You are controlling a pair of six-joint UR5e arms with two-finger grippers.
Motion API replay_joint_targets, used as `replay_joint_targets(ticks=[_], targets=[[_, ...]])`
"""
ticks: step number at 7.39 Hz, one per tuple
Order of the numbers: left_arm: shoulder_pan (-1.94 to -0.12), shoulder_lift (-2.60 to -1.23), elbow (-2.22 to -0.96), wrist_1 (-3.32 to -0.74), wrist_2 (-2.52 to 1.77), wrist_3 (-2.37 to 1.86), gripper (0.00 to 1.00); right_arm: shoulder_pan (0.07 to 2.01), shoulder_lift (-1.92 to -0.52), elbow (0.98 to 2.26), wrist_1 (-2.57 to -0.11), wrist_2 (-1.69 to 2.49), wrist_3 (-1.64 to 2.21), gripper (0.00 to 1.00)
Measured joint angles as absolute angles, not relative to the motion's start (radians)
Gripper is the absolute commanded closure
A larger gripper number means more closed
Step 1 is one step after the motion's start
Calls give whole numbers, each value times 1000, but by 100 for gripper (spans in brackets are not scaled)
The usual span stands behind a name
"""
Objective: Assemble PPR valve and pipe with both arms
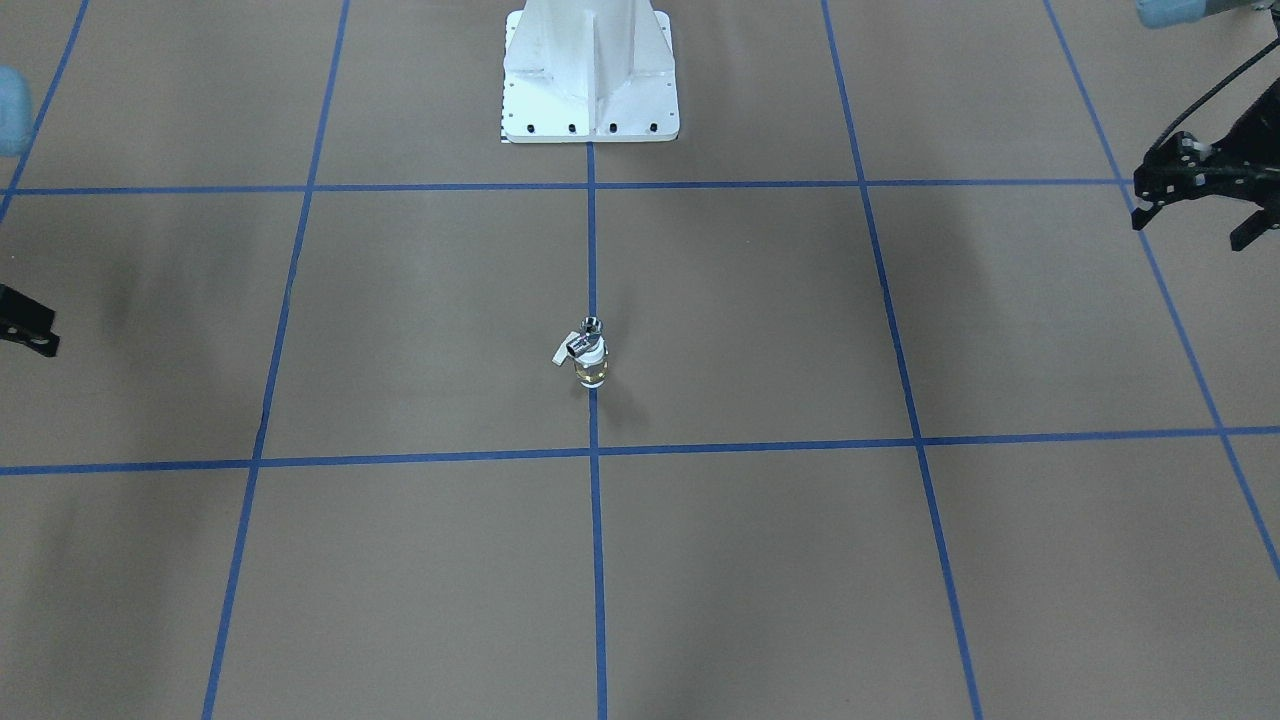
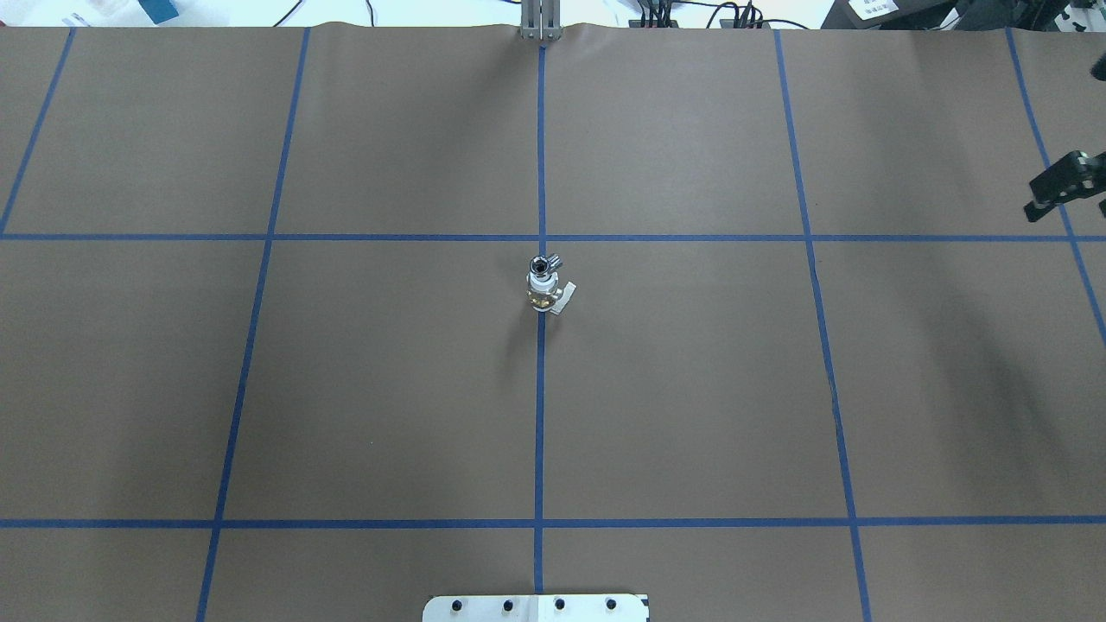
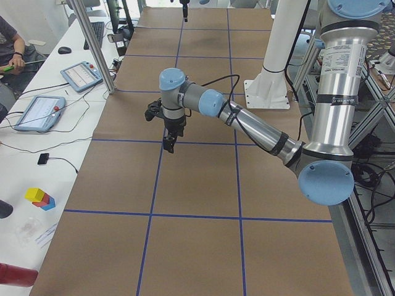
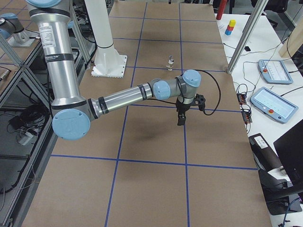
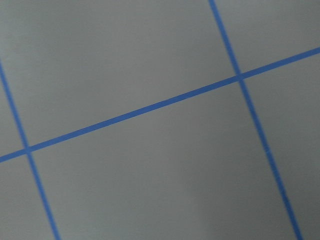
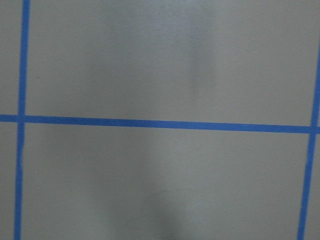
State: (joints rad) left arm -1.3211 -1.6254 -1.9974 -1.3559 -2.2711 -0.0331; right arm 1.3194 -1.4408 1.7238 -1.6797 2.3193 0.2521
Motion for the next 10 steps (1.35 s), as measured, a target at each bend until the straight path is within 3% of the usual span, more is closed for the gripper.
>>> replay_joint_targets(ticks=[3, 10], targets=[[-1432, -1603, -1833, -1364, -2400, 156, 1, 1414, -1503, 1701, -1680, 2350, 119, 1], [-1464, -1599, -1820, -1361, -2415, 49, 0, 1450, -1534, 1694, -1678, 2353, 106, 1]])
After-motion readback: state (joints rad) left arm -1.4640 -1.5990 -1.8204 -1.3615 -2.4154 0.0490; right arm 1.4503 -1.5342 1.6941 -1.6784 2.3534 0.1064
